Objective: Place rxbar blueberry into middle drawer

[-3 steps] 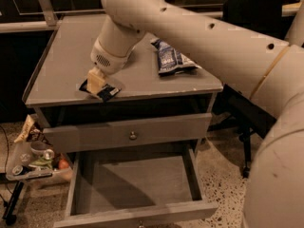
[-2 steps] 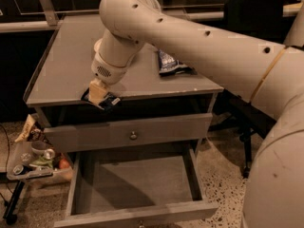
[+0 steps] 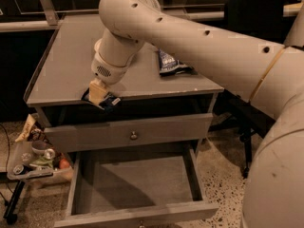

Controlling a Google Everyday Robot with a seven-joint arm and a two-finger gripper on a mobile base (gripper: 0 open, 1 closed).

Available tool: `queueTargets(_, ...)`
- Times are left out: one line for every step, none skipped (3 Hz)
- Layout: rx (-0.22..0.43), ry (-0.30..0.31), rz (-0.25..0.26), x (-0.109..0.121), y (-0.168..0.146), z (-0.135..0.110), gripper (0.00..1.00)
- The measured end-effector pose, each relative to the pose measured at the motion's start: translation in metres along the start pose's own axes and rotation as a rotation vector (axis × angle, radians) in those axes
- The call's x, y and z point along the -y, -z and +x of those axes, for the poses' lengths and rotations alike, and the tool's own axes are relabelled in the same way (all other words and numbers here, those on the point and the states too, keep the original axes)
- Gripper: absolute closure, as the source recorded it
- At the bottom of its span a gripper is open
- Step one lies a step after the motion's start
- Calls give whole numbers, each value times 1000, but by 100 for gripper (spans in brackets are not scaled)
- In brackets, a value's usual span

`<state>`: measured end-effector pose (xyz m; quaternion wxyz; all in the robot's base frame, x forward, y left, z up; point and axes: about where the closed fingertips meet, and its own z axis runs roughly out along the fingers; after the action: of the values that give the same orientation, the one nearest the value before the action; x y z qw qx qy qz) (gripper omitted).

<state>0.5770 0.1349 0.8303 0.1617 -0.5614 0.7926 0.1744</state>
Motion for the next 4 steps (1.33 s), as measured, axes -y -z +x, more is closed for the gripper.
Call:
queueTargets(-8, -63, -11, -23, 9, 27, 100)
queueTargets(-20, -172, -18, -60, 21, 73, 100)
queueTargets(-36, -232, -4, -87, 9, 112, 100)
queueTargets(-36, -231, -4, -86, 10, 112, 100)
